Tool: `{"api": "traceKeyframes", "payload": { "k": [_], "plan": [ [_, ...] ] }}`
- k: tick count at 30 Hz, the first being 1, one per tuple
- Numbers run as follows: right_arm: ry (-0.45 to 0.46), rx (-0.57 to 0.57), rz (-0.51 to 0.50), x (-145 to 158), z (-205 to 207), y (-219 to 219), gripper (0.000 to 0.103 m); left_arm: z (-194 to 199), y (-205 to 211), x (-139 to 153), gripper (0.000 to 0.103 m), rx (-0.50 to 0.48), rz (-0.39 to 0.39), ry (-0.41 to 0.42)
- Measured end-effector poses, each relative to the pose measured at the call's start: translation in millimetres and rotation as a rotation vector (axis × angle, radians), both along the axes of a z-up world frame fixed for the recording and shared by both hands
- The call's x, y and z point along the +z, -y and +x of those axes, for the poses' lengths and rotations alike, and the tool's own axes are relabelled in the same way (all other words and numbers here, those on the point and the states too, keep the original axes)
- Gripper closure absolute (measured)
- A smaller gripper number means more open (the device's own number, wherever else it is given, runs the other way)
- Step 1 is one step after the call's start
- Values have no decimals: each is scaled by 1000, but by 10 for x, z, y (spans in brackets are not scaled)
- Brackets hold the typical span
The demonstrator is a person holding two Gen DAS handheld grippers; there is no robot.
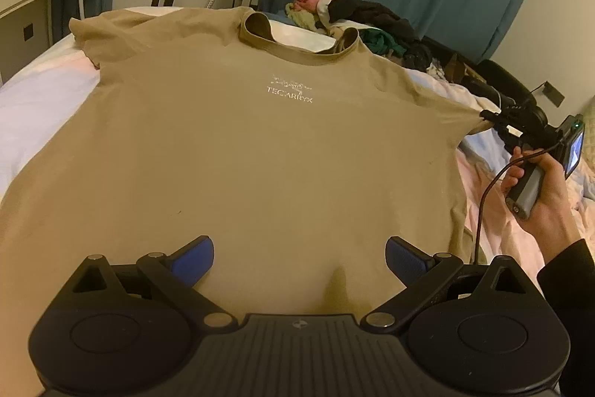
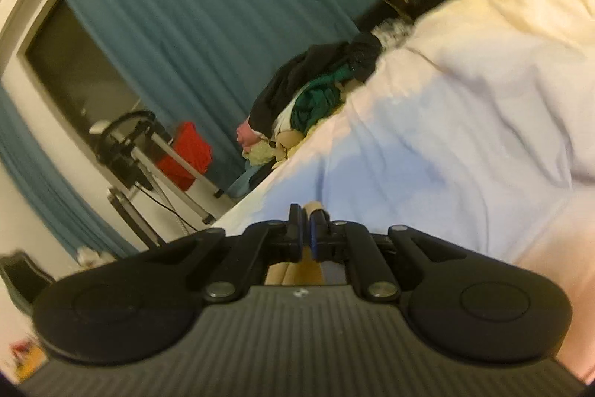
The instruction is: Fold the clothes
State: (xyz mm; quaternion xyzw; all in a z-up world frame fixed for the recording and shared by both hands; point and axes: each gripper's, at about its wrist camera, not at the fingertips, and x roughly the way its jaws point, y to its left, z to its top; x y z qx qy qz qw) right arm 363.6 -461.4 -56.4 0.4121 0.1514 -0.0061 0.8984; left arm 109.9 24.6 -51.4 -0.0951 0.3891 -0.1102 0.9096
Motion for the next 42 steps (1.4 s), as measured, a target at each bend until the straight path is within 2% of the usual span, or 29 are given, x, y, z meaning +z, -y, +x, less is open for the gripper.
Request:
{"api": "traceKeyframes", "payload": {
  "k": [1,2,3,5,7,12,16,18,21,24,26,28,29,30,32,34,35,37,39,42],
  "plan": [
    [2,-8,22,-17,-40,4,87,-16,5,9,3,0,3,1],
    [4,-16,45,-34,-79,7,72,-24,18,21,3,0,8,3],
    [6,-23,67,-51,-119,11,47,-40,23,33,3,1,13,9],
    [9,-39,112,-84,-199,18,17,-73,37,58,3,4,27,25],
    [13,-54,157,-118,-278,25,17,-95,44,71,3,13,43,41],
    [-34,33,253,-365,-55,-62,17,-8,80,55,3,85,118,114],
    [-77,113,329,-575,153,-140,17,209,130,-49,3,121,89,108],
    [-98,153,366,-680,258,-178,17,293,166,-95,3,128,91,131],
    [-92,164,299,-692,540,-208,16,344,199,-150,3,103,104,168],
    [35,221,371,-631,781,-235,17,386,231,-200,3,78,94,184],
    [71,263,361,-548,948,-301,18,414,262,-242,3,55,95,185],
    [17,296,298,-467,1155,-393,19,438,292,-276,3,34,100,189],
    [-56,292,261,-445,1274,-442,19,446,306,-288,3,23,106,192],
    [-133,267,236,-444,1368,-474,29,455,320,-301,3,12,111,195],
    [-168,227,253,-438,1437,-448,36,453,327,-323,3,1,116,198],
    [-178,198,267,-406,1469,-405,61,456,303,-332,3,-4,113,194],
    [-181,189,253,-365,1462,-386,85,456,287,-333,3,-5,111,196],
    [-149,140,201,-232,1358,-322,87,462,250,-330,3,2,110,197],
    [-55,106,196,-115,1184,-225,88,457,222,-319,3,10,105,194],
    [16,-37,179,-4,934,16,86,429,184,-289,3,18,96,199]
  ]
}}
